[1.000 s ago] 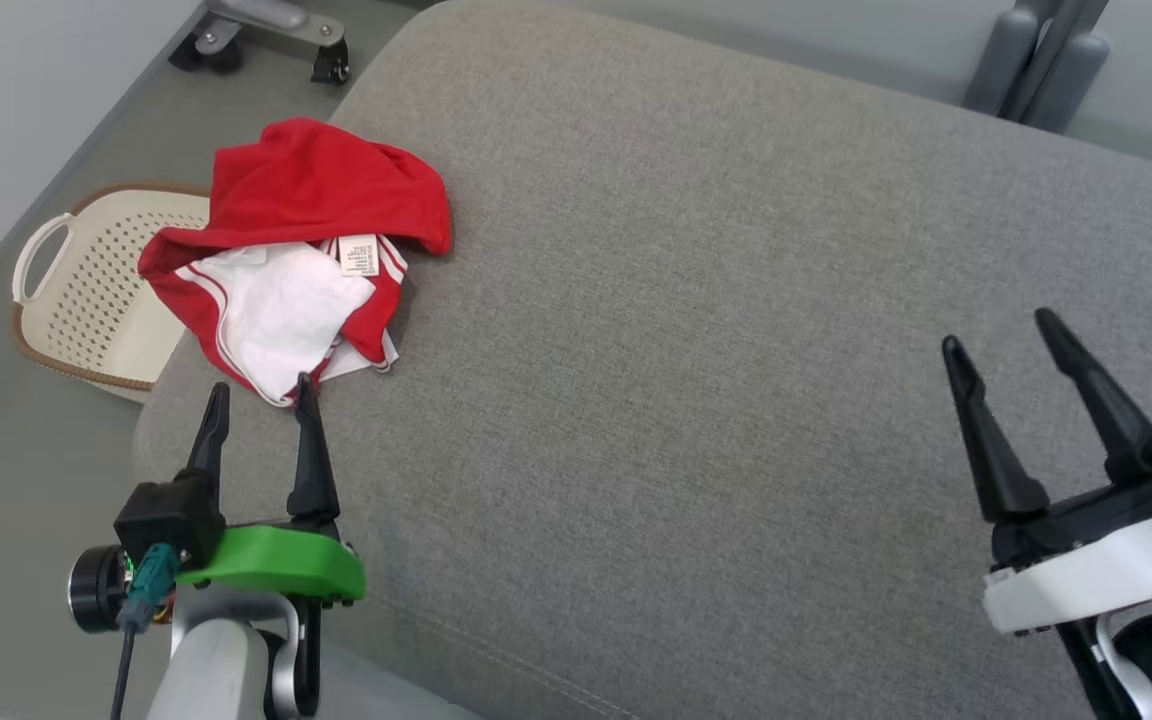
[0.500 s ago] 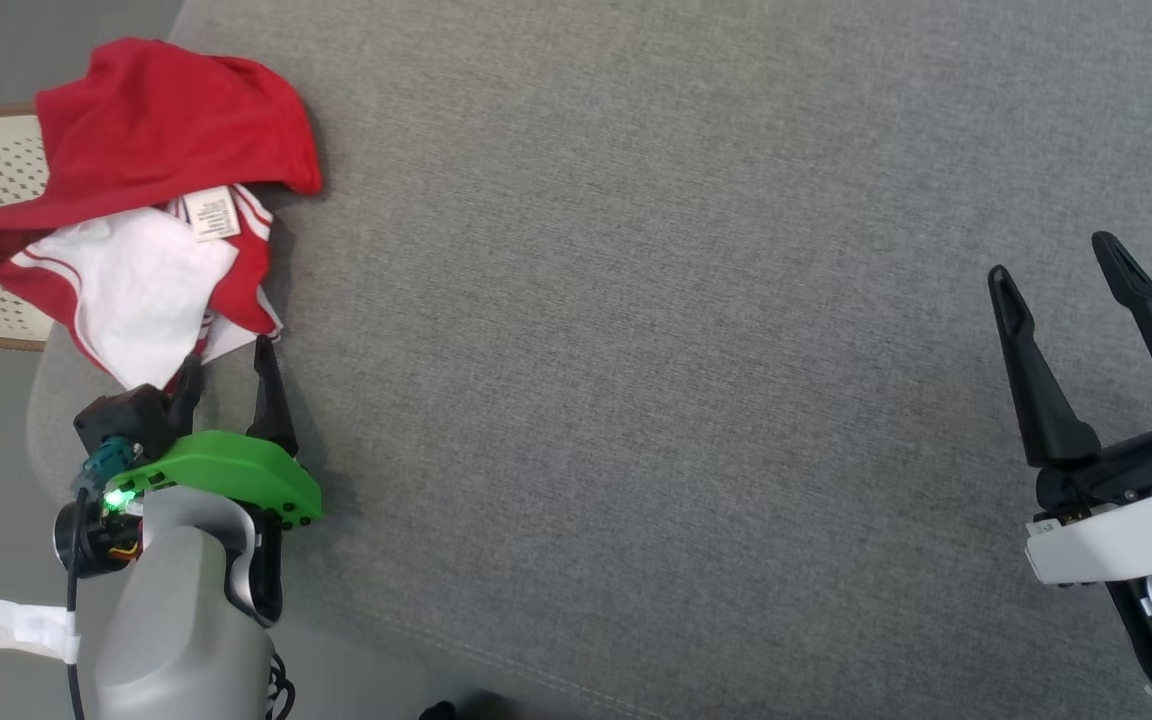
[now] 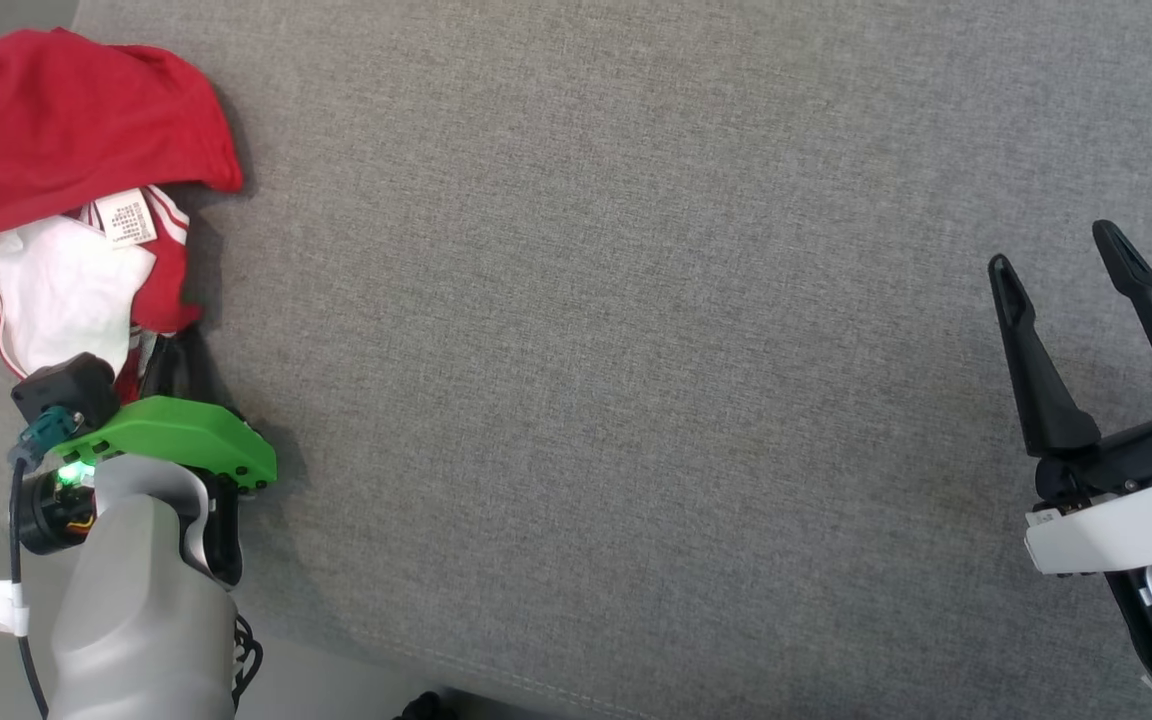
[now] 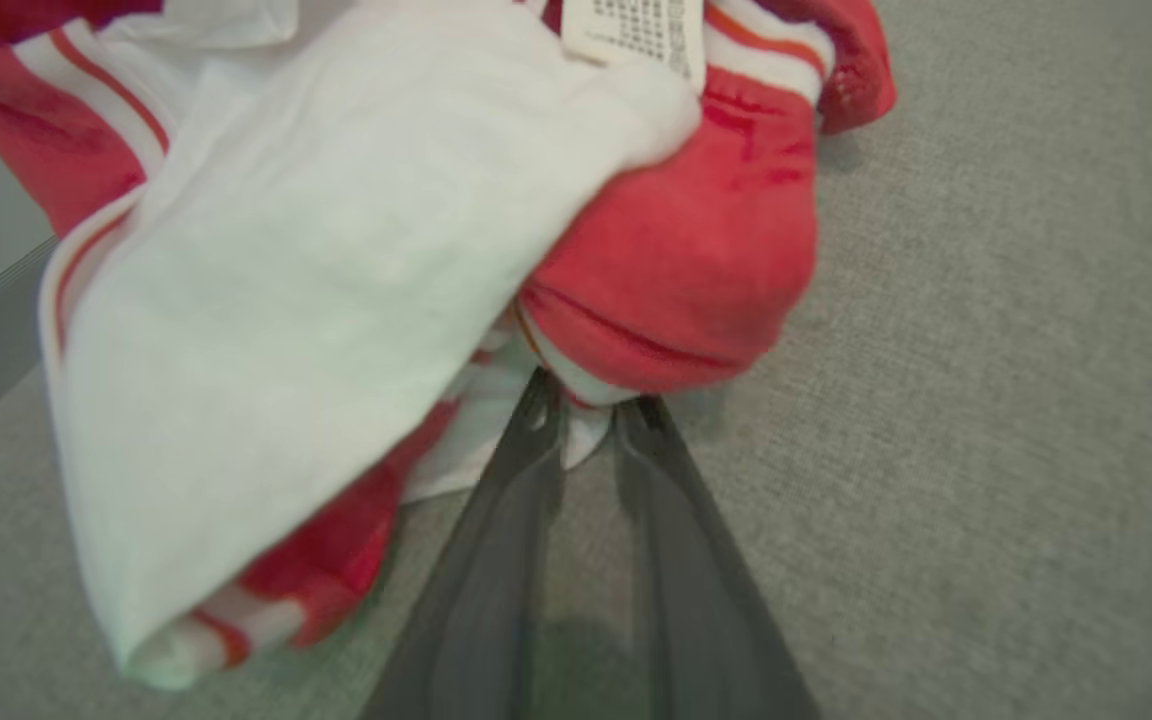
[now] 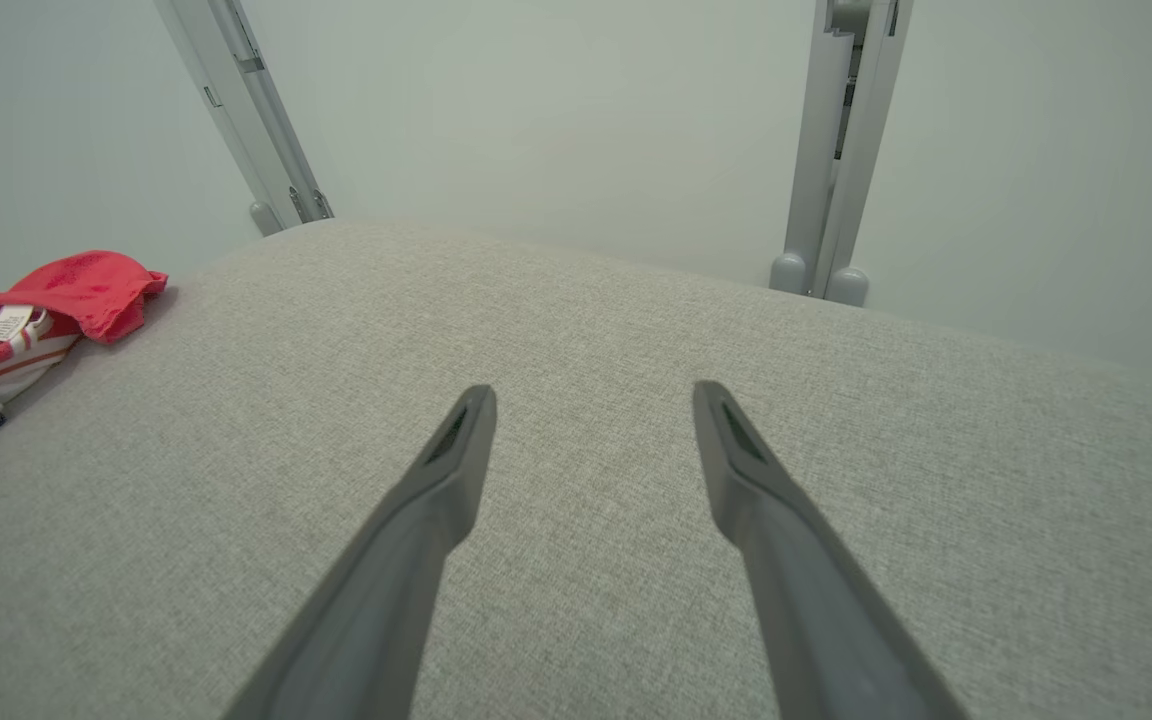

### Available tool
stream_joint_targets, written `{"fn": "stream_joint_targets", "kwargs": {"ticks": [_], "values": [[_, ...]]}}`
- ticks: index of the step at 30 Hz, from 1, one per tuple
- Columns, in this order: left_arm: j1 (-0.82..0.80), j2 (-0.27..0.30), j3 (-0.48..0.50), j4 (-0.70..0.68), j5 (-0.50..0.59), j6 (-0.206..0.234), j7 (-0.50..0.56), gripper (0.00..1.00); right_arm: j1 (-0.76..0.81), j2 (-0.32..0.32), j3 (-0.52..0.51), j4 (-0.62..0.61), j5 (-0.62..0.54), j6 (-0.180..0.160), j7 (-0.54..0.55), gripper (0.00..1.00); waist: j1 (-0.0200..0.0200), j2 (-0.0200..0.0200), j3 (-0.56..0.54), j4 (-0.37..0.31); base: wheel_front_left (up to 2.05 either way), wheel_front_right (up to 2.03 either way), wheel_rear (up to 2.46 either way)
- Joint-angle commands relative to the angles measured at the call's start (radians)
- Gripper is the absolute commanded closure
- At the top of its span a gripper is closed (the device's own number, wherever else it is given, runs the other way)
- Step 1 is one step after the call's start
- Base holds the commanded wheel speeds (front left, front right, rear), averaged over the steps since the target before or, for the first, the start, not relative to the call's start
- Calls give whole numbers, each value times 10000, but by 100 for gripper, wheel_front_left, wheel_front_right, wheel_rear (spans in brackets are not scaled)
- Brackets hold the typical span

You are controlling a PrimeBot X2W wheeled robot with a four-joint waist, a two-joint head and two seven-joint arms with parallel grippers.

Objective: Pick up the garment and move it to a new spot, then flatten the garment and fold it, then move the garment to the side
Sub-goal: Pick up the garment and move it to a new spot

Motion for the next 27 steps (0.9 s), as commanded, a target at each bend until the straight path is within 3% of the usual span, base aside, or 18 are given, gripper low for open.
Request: {"fn": "stream_joint_targets", "kwargs": {"ticks": [1,11,16,21,27], "values": [[159,52,86,-124,109,-38,75,100,-75,17,10,56,31,-15,-77,0,0,0,-106,7,0,0,0],[1829,-124,1047,-4040,1153,-8,50,100,137,441,173,611,48,-15,-657,0,0,0,-1414,-184,0,0,0],[2784,-194,937,-5758,1578,-18,50,100,260,682,253,930,68,-15,-987,0,0,0,-2277,-397,0,0,0],[3481,-243,264,-7126,1795,-124,50,100,462,974,199,1202,95,-15,-1289,0,0,0,-2989,-768,0,0,0],[3733,-264,-1155,-8278,1798,-217,50,100,545,1268,172,1250,31,-15,-1487,0,0,0,-3121,-1750,0,0,0]]}}
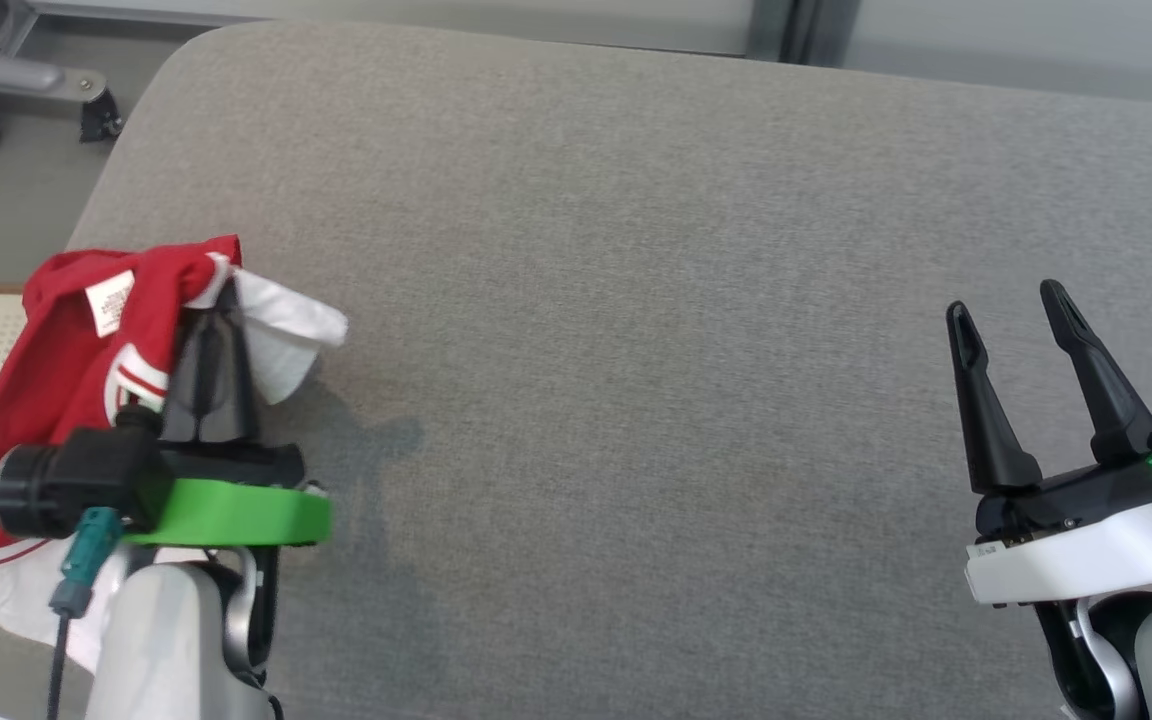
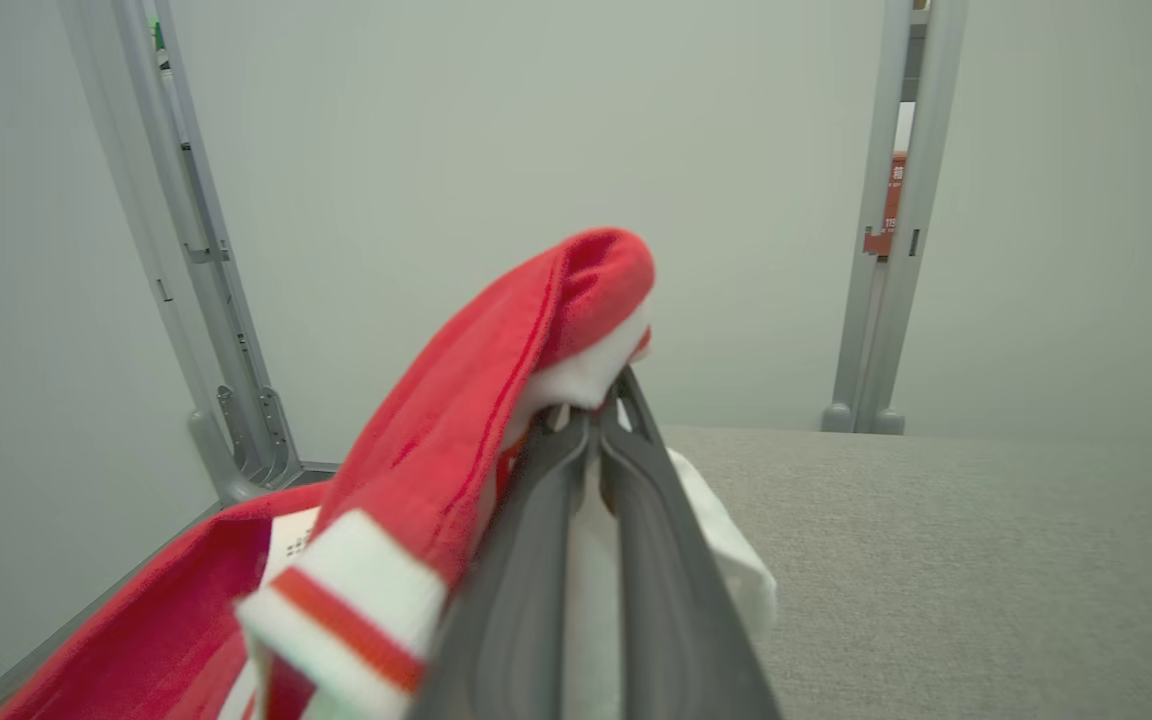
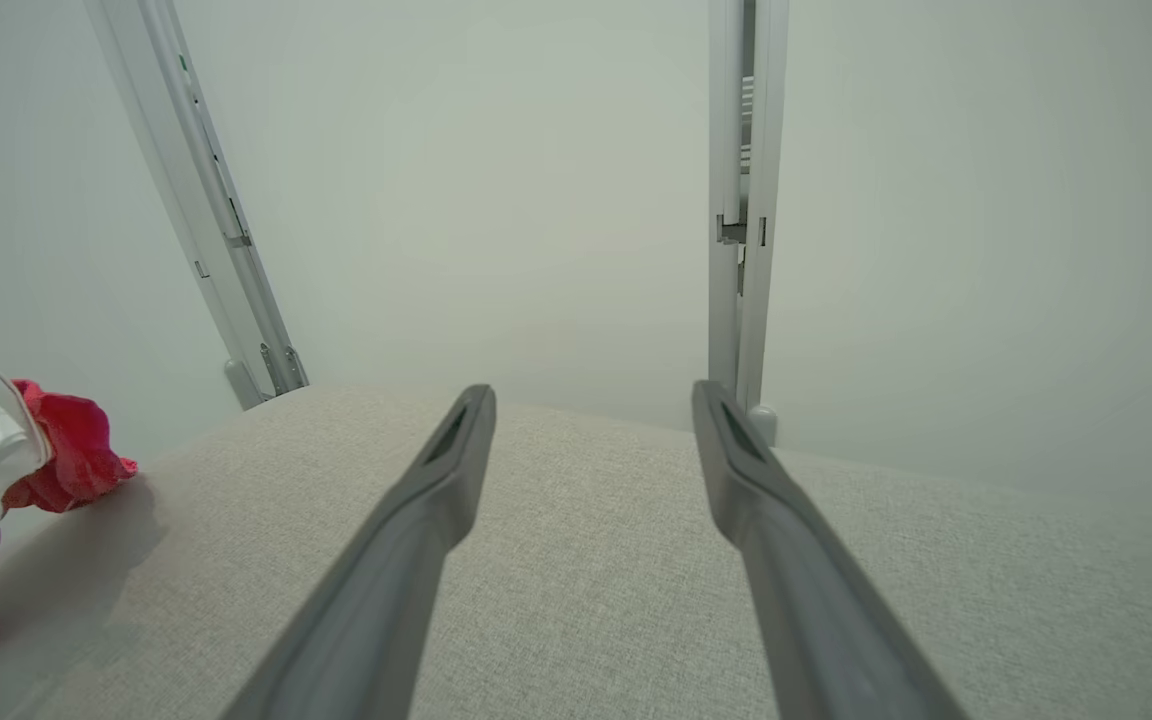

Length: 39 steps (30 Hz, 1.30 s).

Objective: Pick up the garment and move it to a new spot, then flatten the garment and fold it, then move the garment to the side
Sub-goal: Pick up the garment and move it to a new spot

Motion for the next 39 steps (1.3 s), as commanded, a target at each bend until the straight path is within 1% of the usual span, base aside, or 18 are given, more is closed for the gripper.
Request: {"fn": "stream_joint_targets", "kwargs": {"ticks": [1,7,11,15,19,24,25,26,30,32,34,39], "values": [[73,3,-349,-105,-77,-35,-3,100,117,48,-13,41,-24,-15,-96,0,0,0,-194,-1056,0,0,0],[-762,-4,-2513,-64,-682,-96,44,100,-21,305,-129,119,6,-15,-347,0,0,0,305,-2517,0,0,0],[-1513,11,-4411,169,-1159,-93,37,100,-166,518,-173,315,74,-15,-627,0,0,0,718,-3610,0,0,0],[-2184,18,-5943,342,-1606,0,84,100,-281,717,-93,631,184,-15,-936,0,0,0,1116,-4562,0,0,0],[-2666,27,-6952,812,-1848,157,301,100,-357,881,-27,971,303,-13,-1264,0,0,0,1498,-5253,0,0,0],[-2959,23,-7449,1611,-1985,334,437,100,-556,978,102,1340,449,-13,-1569,0,0,0,1822,-5650,0,0,0],[-2962,15,-7543,1756,-1976,347,421,49,-569,982,100,1431,458,-13,-1635,0,0,0,1844,-5665,0,0,0],[-2978,20,-7583,1835,-1965,383,384,0,-577,981,92,1499,473,-13,-1674,0,0,0,1852,-5661,0,0,0],[-3005,17,-7773,1776,-1858,419,203,0,-626,977,3,1668,419,-13,-1773,0,0,0,1691,-5401,0,0,0],[-2953,31,-7763,1580,-1773,478,126,0,-609,879,-69,1669,337,-15,-1765,0,0,0,1506,-5122,0,0,0],[-2825,104,-7652,1298,-1711,616,58,0,-582,805,-103,1626,290,-13,-1685,0,0,0,1289,-4819,0,0,0],[-2370,484,-7063,608,-1748,1163,16,0,-437,601,-201,1386,182,-13,-1381,0,0,0,798,-4012,0,0,0]]}}
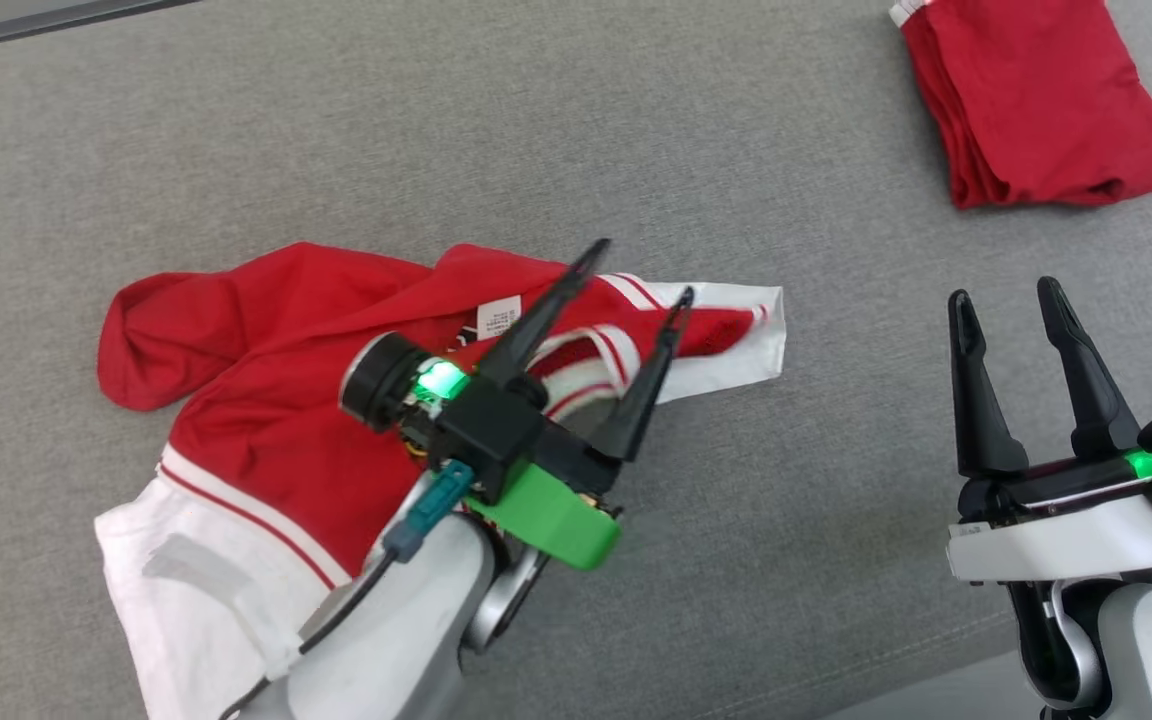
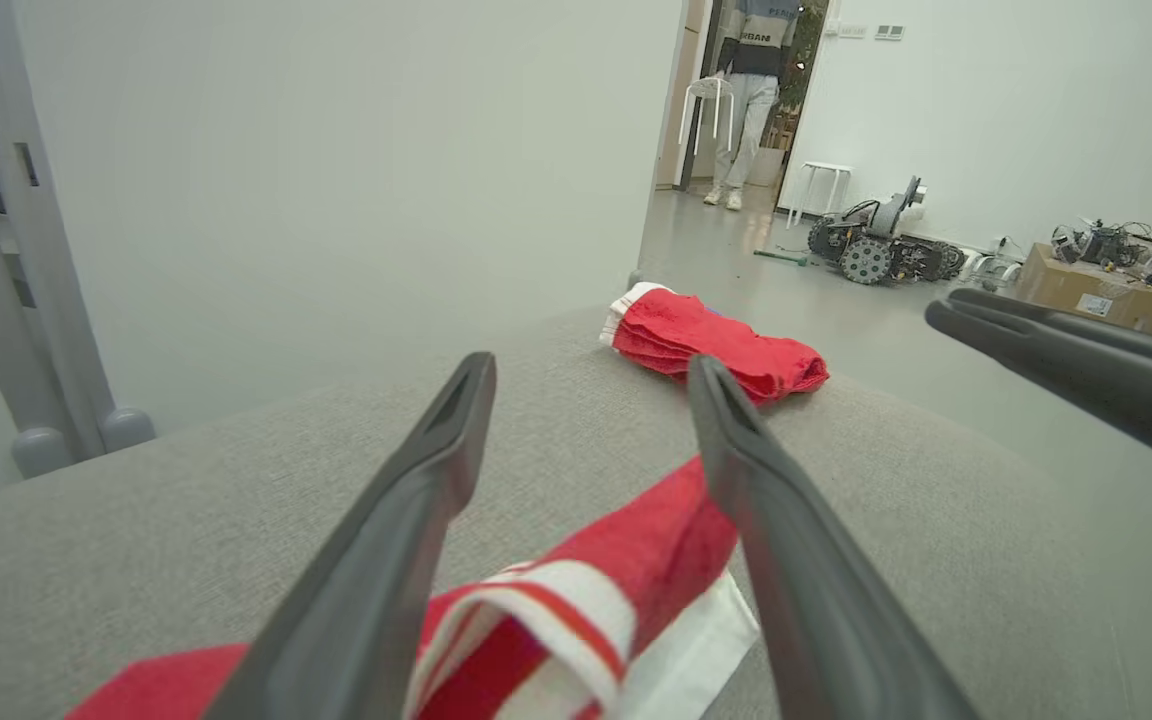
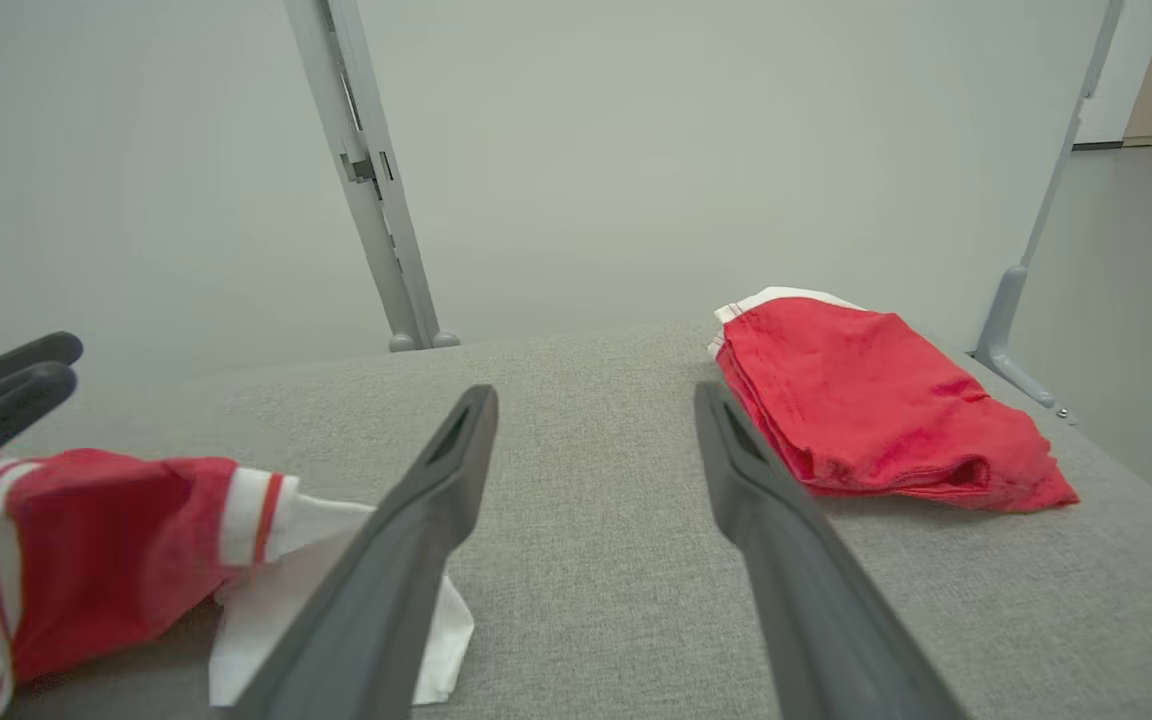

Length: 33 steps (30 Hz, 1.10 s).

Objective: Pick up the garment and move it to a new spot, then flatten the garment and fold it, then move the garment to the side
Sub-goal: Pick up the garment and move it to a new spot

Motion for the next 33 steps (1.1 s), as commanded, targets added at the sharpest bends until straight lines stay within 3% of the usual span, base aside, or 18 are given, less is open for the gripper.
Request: {"fn": "stream_joint_targets", "kwargs": {"ticks": [1,11,14,21,33], "values": [[256,192,238,-152,-77,201,-57,0,80,-87,-32,-105,-61,-15,83,0,0,-1,-807,1004,0,0,0],[1717,1457,2735,-468,-765,1670,-79,0,460,-303,-51,-465,-137,-15,709,0,0,-1,-1496,2246,0,0,0],[2285,1831,3337,-567,-884,1914,-73,0,554,-367,-57,-450,-111,-15,836,0,0,-1,-1686,2445,0,0,0],[3356,2409,4095,-662,-1124,1943,-76,0,890,-435,-83,-220,-1,-15,1052,0,0,-1,-2123,2665,0,0,0],[4442,2360,3983,-647,-1080,1661,-77,0,1838,-111,-33,-122,63,-15,1358,0,0,-1,-3048,2347,0,0,0]]}}
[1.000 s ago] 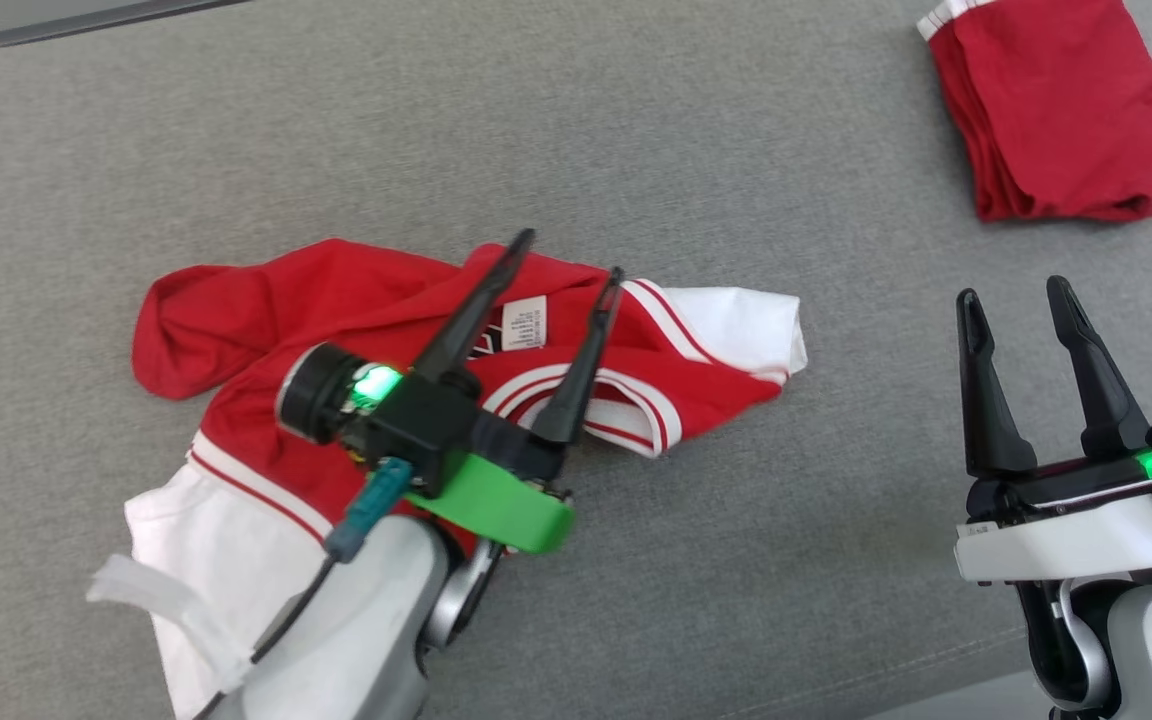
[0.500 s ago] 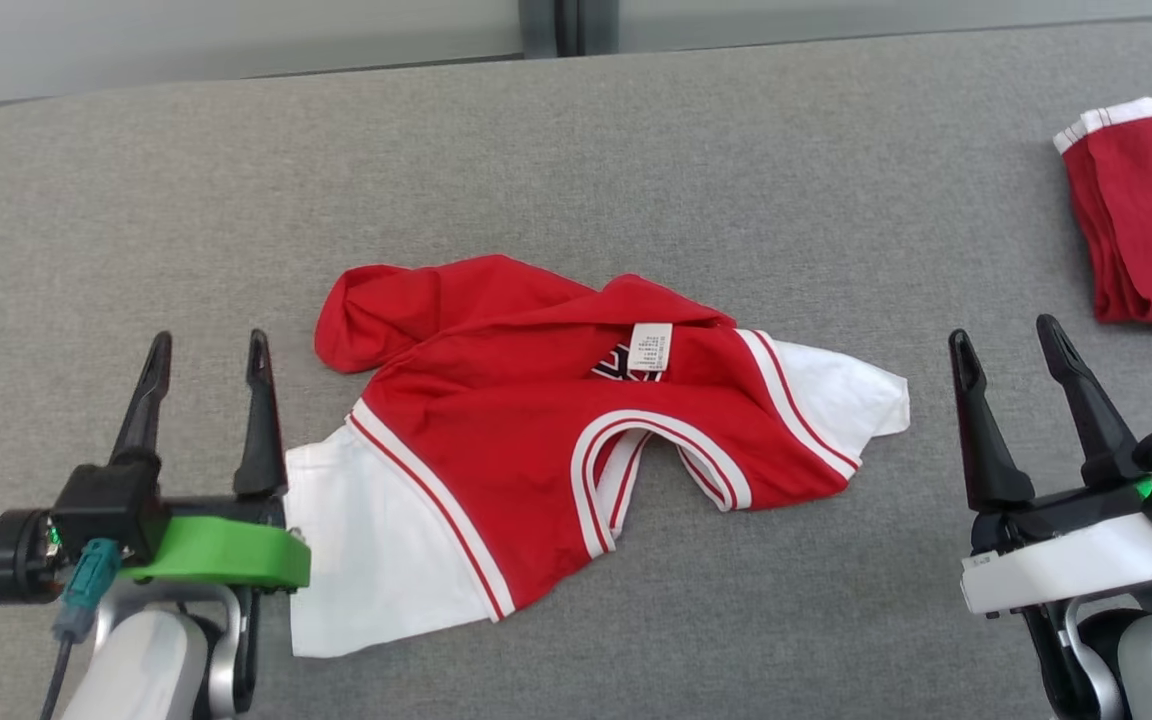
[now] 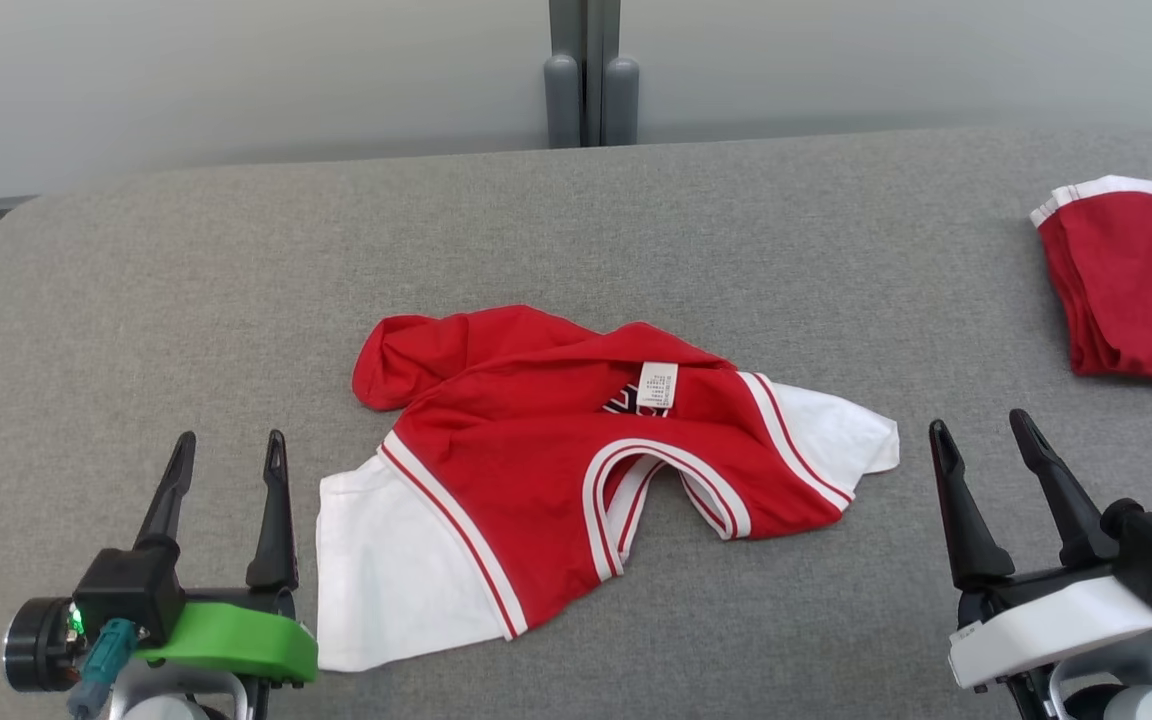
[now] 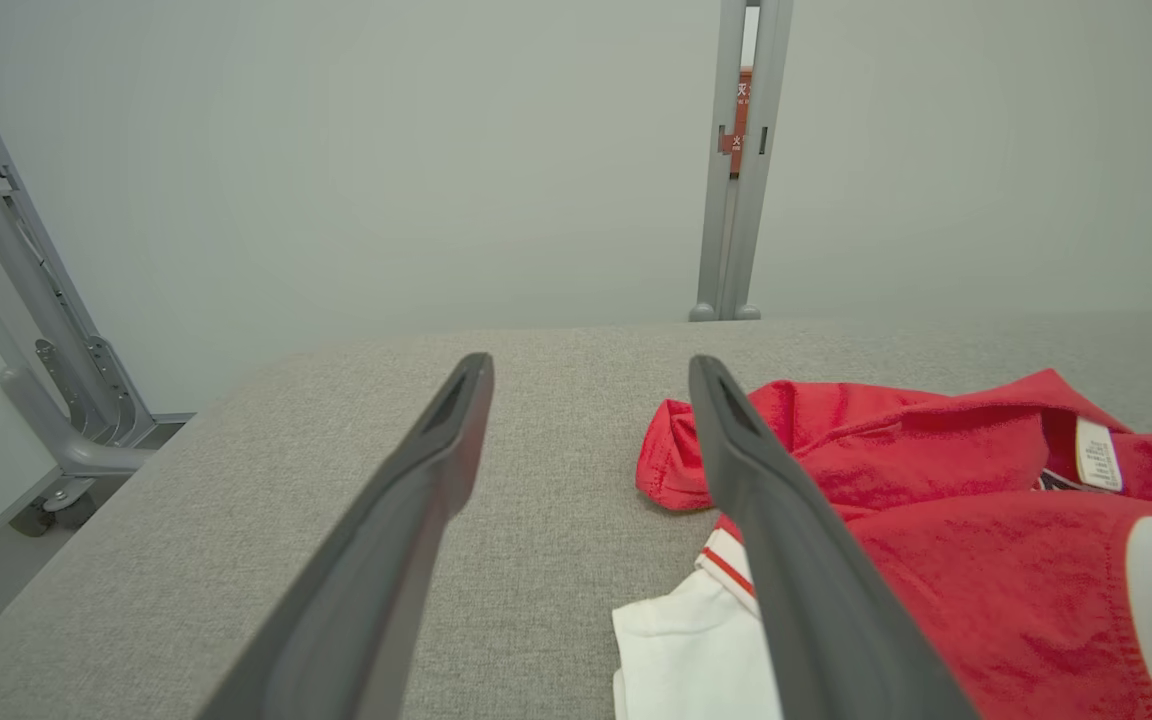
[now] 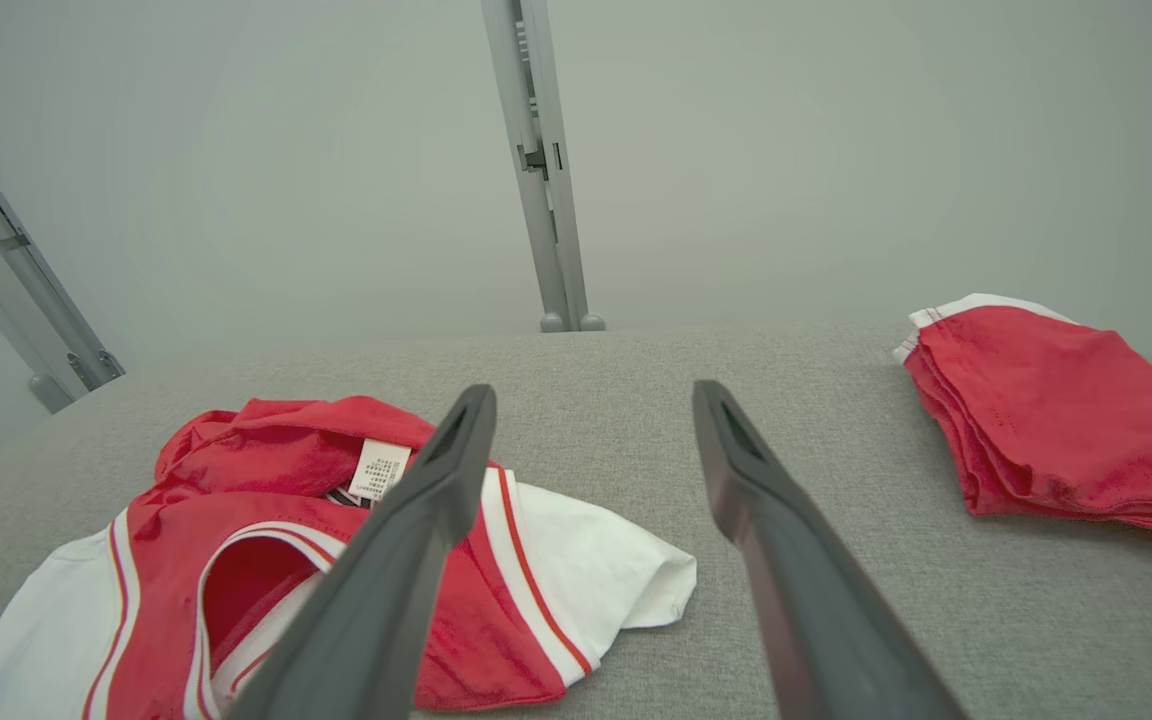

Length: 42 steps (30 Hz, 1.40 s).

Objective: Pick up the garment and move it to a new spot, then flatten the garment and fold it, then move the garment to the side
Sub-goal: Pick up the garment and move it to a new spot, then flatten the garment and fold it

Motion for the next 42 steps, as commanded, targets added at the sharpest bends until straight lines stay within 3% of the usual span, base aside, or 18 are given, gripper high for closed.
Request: {"fn": "stream_joint_targets", "kwargs": {"ticks": [1,22,32,37,42], "values": [[272,0,-20,39,22,-67,-30,0,220,37,-2,-36,24,-15,62,0,0,0,-318,-142,0,0,0],[385,-60,-272,410,-85,-190,-6,0,593,82,45,-273,-219,-15,315,0,0,0,-683,-325,0,0,0],[-54,-127,-315,361,49,-151,-16,0,369,-98,132,-312,-233,-15,418,0,0,0,-410,-73,0,0,0],[-580,-237,-348,151,229,-142,-23,0,-97,-546,900,-63,-104,-13,599,0,0,0,183,462,0,0,0],[-1086,-534,-327,-94,468,-189,-26,0,-800,-1045,2550,497,197,-13,859,0,0,0,723,1087,0,0,0]]}}
